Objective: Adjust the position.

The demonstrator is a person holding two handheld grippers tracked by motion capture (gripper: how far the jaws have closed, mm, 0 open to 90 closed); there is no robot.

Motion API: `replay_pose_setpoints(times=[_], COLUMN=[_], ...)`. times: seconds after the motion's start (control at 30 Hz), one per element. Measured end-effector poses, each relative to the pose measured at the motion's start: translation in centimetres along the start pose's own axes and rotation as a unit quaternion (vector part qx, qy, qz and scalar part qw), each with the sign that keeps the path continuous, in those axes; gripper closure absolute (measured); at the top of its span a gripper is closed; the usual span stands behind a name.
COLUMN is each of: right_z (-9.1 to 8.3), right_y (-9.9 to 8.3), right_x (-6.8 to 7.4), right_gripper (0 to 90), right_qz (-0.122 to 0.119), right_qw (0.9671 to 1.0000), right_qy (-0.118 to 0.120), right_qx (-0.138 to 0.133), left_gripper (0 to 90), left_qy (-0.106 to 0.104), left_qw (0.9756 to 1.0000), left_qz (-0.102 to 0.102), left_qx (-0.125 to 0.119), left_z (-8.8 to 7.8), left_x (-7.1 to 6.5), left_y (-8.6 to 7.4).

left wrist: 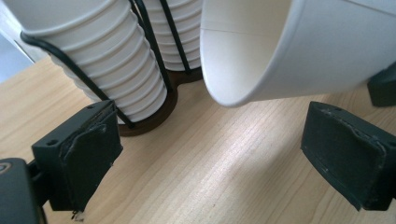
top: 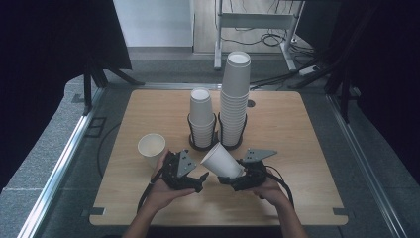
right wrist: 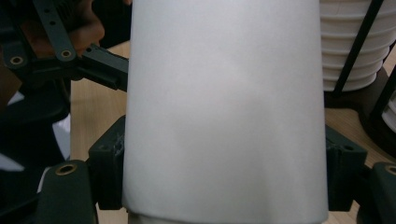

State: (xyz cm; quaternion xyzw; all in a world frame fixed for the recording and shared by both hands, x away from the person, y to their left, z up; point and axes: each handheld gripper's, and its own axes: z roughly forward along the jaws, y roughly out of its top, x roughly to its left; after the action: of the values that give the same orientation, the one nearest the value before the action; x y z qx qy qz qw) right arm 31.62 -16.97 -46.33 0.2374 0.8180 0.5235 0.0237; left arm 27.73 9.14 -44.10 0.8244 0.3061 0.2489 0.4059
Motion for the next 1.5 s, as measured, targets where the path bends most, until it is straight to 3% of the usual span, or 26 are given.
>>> replay_pose_setpoints(times=[0.1, 0.2, 0.37, 0.5, 0.63, 0.87, 0.93, 1.03, 1.17, 1.23, 1.27, 1.4, 1.47, 1.5], right_z=[0.4, 0.8, 0.9, 0.7, 0.2, 0.3, 0.4, 0.5, 0.6, 0.6, 0.7, 1.0, 1.2, 1.3], right_y=[-0.6, -0.6, -1.3, -2.0, -2.2, -2.4, -2.4, -2.4, -2.4, -2.3, -2.3, -2.4, -2.5, -2.6], right_x=[0.1, 0.2, 0.2, 0.4, 0.5, 0.7, 0.8, 1.1, 1.6, 1.7, 1.8, 2.0, 2.1, 2.1], right_gripper=[22.9, 22.8, 22.8, 22.8, 22.7, 22.7, 22.7, 22.7, 22.7, 22.7, 22.7, 22.7, 22.7, 22.7], right_qz=[0.01, -0.006, -0.005, -0.011, -0.011, -0.018, -0.018, -0.023, -0.027, -0.029, -0.031, -0.038, -0.038, -0.036], right_qw=[0.9997, 0.9996, 0.9979, 0.9951, 0.99, 0.9848, 0.9837, 0.982, 0.9784, 0.9773, 0.9768, 0.9771, 0.9779, 0.978], right_qy=[0.0, -0.024, -0.027, -0.044, -0.053, -0.045, -0.043, -0.036, -0.028, -0.025, -0.024, -0.02, -0.02, -0.017], right_qx=[-0.022, -0.012, -0.06, -0.088, -0.131, -0.167, -0.174, -0.184, -0.203, -0.208, -0.21, -0.208, -0.205, -0.205], left_gripper=[5.4, 5.6, 6.4, 6.7, 6.8, 7.2, 7.2, 7.2, 6.1, 5.1, 4.0, 3.6, 3.1, 2.6], left_qy=[-0.013, -0.024, -0.046, -0.05, -0.056, -0.087, -0.102, -0.132, -0.156, -0.178, -0.182, -0.205, -0.231, -0.236], left_qw=[0.9996, 0.999, 0.9973, 0.9971, 0.9961, 0.9905, 0.9865, 0.9775, 0.9696, 0.9636, 0.9619, 0.9531, 0.9444, 0.9422], left_qz=[-0.024, -0.037, -0.055, -0.053, -0.058, -0.091, -0.111, -0.142, -0.156, -0.166, -0.17, -0.191, -0.201, -0.205], left_qx=[-0.008, -0.011, -0.017, -0.024, -0.034, -0.055, -0.064, -0.084, -0.106, -0.111, -0.112, -0.114, -0.121, -0.121], left_z=[-0.1, 0.0, 0.6, 0.5, 0.3, -0.1, -0.2, -0.3, -0.4, -0.3, -0.2, 0.1, 0.4, 0.5], left_x=[0.4, 0.4, 0.4, -0.1, -0.3, -0.1, 0.1, 0.4, 0.2, 0.2, 0.2, 0.3, 0.3, 0.3], left_y=[-0.4, -0.7, -1.1, -1.1, -1.0, -0.9, -0.9, -0.8, -0.7, -0.7, -0.7, -0.8, -0.9, -0.9])
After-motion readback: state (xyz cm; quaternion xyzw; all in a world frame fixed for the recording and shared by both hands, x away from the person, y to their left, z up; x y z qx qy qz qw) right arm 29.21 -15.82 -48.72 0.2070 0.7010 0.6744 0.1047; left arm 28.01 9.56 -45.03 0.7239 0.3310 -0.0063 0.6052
